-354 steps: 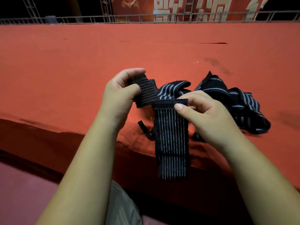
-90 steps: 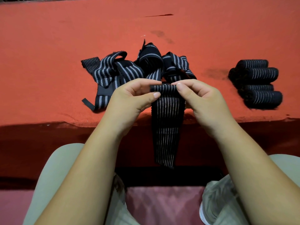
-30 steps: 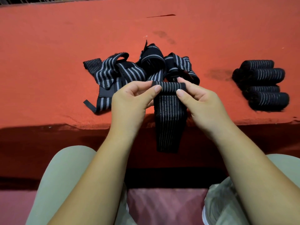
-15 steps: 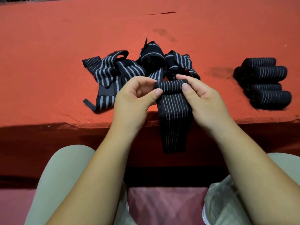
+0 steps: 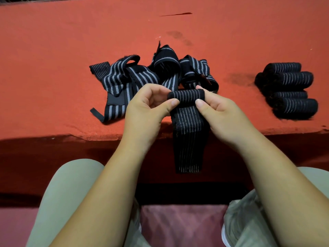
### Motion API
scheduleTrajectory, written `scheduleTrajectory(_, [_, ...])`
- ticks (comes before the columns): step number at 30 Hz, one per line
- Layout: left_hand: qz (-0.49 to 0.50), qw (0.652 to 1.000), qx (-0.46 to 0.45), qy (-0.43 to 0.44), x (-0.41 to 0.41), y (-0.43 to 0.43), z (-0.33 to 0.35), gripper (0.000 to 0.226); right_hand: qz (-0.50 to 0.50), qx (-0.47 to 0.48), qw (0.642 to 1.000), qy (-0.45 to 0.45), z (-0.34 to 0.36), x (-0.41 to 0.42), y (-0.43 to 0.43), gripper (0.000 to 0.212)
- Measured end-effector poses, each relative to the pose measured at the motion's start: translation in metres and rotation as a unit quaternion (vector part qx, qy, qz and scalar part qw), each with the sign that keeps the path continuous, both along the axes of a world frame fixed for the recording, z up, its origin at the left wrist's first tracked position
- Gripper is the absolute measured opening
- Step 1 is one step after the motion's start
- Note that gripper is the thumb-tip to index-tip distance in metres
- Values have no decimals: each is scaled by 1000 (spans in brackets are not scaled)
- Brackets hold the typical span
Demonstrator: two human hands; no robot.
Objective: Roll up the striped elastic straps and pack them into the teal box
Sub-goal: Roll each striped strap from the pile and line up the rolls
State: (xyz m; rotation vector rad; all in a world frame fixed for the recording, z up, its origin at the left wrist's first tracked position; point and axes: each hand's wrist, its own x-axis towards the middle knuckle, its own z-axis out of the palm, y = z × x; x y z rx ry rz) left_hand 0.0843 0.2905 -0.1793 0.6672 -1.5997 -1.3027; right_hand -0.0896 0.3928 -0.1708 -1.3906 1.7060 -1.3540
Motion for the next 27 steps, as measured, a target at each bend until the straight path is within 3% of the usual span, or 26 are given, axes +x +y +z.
scheduleTrajectory(10, [42,998,41,-1,-2,5,0,20,-22,-34,998,-52,-6,-4,0,32])
scheduleTrajectory(15, [76,994,-11,-83,-6,7,-4,48,-35,-46,996,-71,-9,-6,-4,40])
scheduleTrajectory(18, [65,987,-48,-139,-8,10,-7,64,-36,-34,997,-58,-9,-5,-5,34])
scheduleTrajectory(27, [16,993,-24,-118,-6,5,-5,50,-38,-35,998,32,-9,-4,-1,21])
